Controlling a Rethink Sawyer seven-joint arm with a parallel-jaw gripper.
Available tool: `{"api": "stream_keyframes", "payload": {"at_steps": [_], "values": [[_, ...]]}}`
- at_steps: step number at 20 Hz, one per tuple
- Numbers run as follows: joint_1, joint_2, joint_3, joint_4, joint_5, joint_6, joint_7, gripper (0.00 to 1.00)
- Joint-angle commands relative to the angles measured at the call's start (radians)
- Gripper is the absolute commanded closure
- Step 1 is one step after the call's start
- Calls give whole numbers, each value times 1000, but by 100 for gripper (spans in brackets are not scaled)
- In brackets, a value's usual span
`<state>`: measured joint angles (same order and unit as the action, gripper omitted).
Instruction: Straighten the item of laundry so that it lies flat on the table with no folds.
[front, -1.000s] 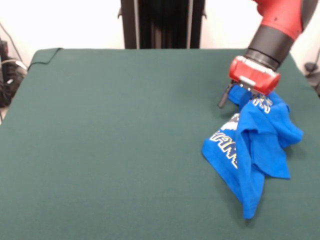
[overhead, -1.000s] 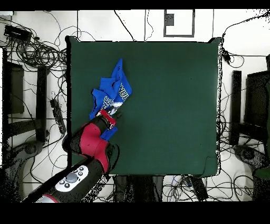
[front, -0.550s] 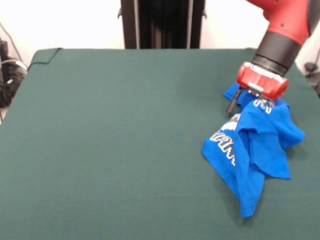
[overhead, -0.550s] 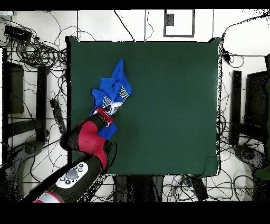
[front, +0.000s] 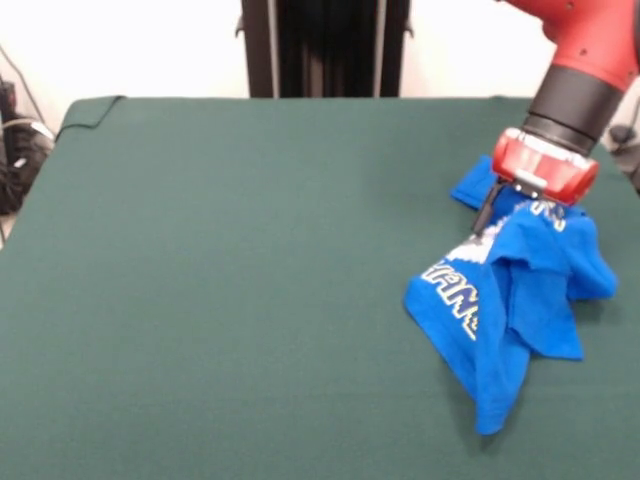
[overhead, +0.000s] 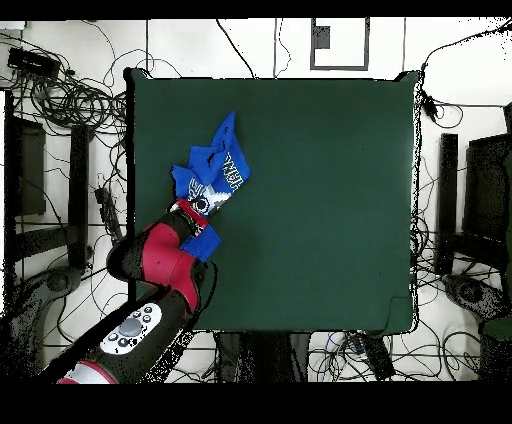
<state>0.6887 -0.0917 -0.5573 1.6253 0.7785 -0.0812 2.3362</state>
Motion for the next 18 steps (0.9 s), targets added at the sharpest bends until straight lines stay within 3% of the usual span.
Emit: {"api": "stream_keyframes", "payload": {"at_steps": [1, 4, 8, 13, 18], "values": [[27, 39, 69, -117, 60, -61, 162, 0], [28, 35, 90, -118, 50, -91, 173, 0], [-26, 14, 161, -122, -45, -210, 195, 0], [-181, 18, 364, -181, -333, -398, 295, 0], [-249, 24, 463, -203, -419, -433, 284, 0]]}}
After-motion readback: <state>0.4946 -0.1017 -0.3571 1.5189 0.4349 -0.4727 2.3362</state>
